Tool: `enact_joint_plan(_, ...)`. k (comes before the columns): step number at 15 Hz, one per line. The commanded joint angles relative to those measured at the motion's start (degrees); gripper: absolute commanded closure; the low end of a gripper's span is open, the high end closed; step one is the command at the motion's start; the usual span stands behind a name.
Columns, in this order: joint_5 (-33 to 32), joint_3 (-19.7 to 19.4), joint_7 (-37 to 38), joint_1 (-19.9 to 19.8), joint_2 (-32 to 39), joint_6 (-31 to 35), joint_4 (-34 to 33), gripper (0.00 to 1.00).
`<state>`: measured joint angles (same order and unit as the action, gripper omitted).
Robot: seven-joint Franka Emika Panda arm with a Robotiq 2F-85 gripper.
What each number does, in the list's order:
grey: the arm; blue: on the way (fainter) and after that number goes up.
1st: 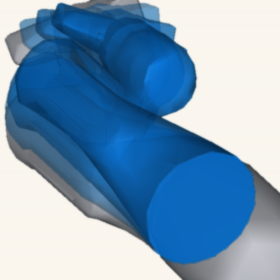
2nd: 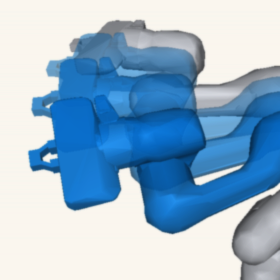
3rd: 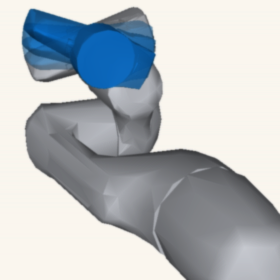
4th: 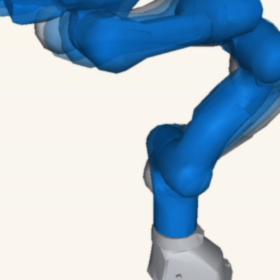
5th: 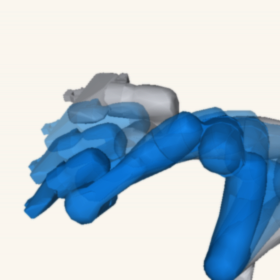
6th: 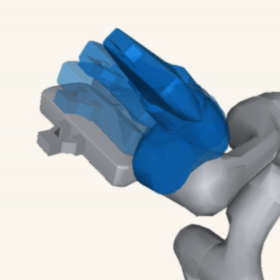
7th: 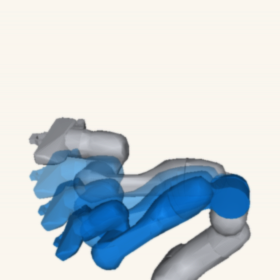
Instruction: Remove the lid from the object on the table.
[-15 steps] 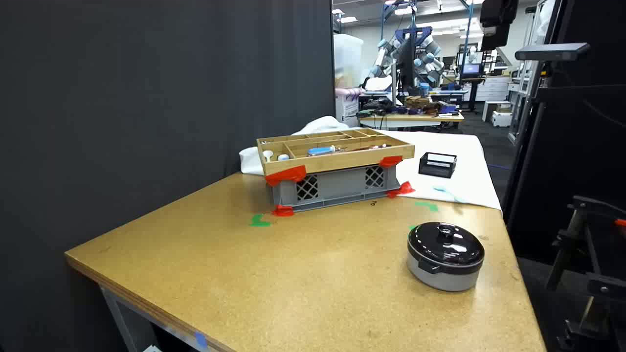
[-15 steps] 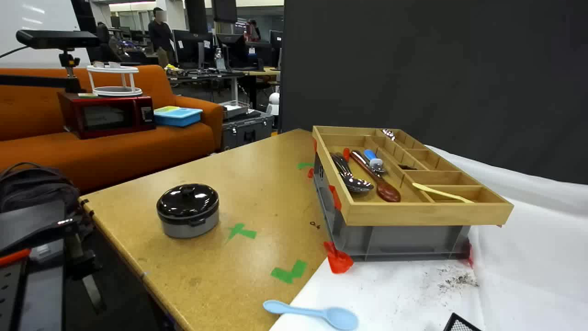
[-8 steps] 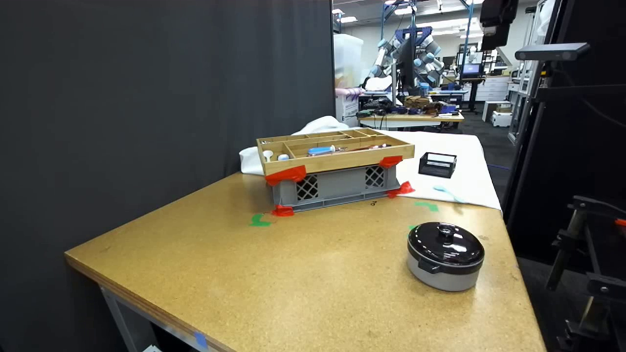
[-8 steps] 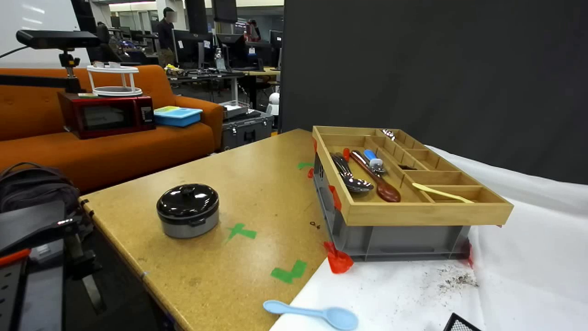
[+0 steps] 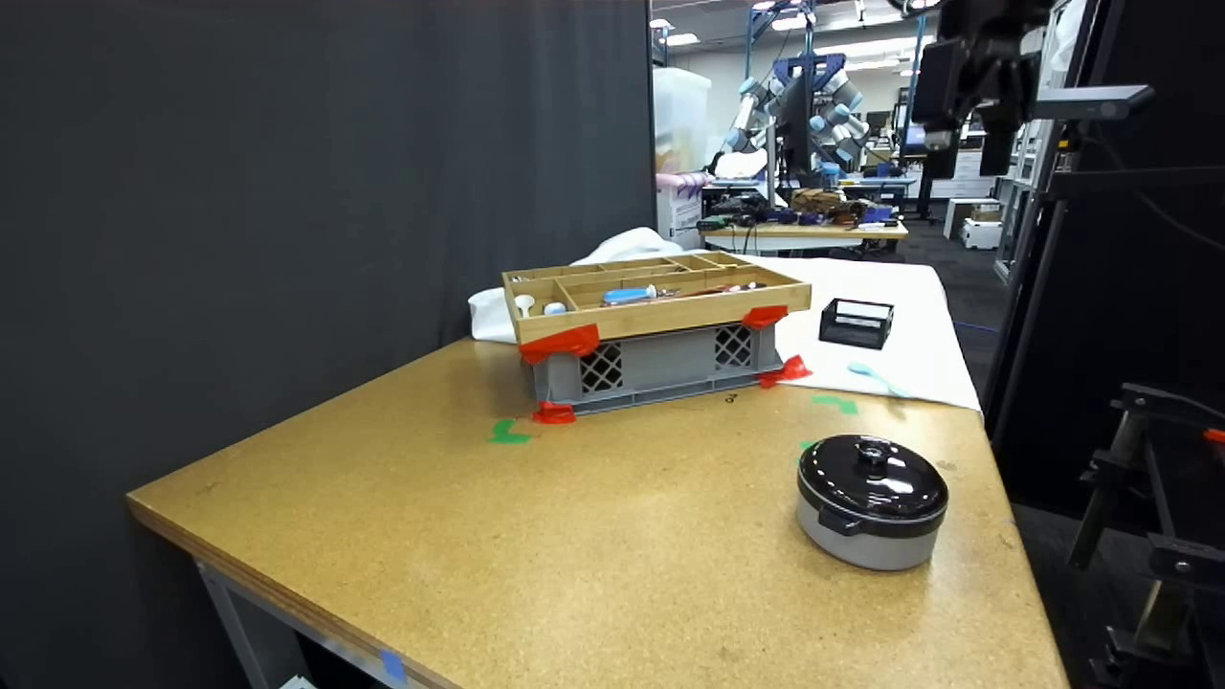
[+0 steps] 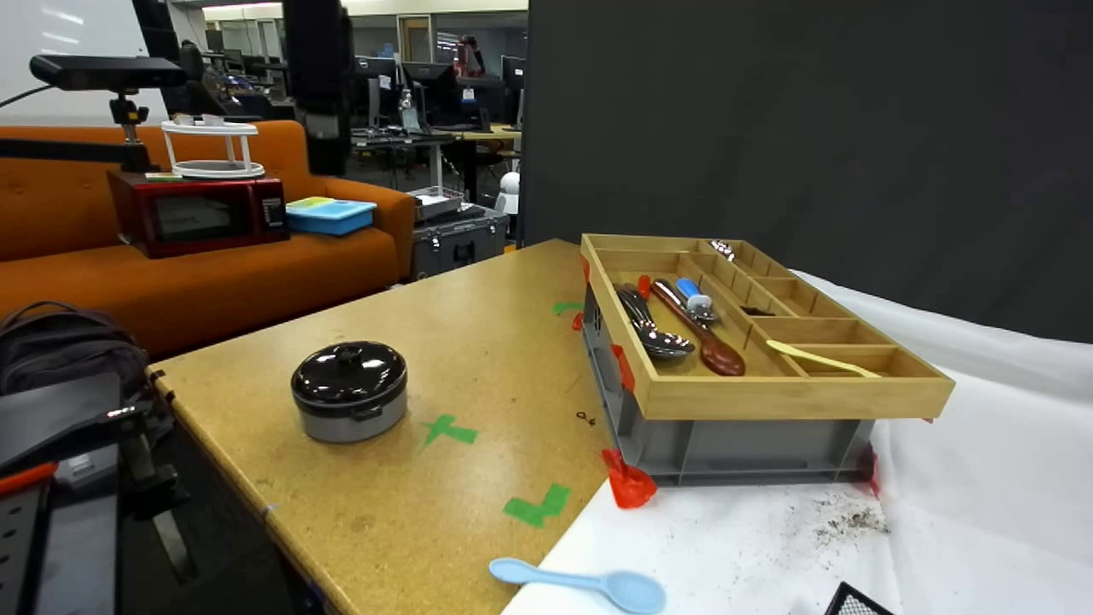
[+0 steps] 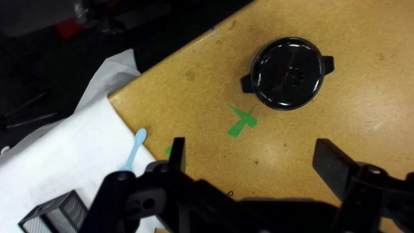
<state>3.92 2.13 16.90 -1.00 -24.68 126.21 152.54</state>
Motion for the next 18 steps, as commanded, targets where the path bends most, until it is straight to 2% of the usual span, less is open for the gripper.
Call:
enact_joint_plan(1,8.1,2.6,8.5,1.7,2.3,10.0,5.4,0.00)
enact_joint_plan(3,11.9,4.5,13.5,2.7,4.3,16.5,8.0,0.00)
enact_joint_plan(5,15.1,6.5,18.8,3.7,8.8,23.1,7.4,0.00)
enact_joint_plan(7,15.7,8.8,25.3,4.3,12.9,29.6,7.4,0.00)
enact_joint_plan(9,9.7,11.9,34.3,3.2,18.0,33.3,7.1,0.00)
enact_joint_plan(11,1.8,12.5,43.9,2.5,21.5,35.0,6.9,0.00)
enact_joint_plan(14,-9.1,9.8,55.8,4.1,26.1,36.2,5.4,0.00)
enact_joint_plan(17,-14.0,6.7,60.8,6.3,30.7,38.1,2.6,0.00)
enact_joint_plan(18,-15.9,7.6,62.2,4.9,32.3,39.5,1.9,0.00)
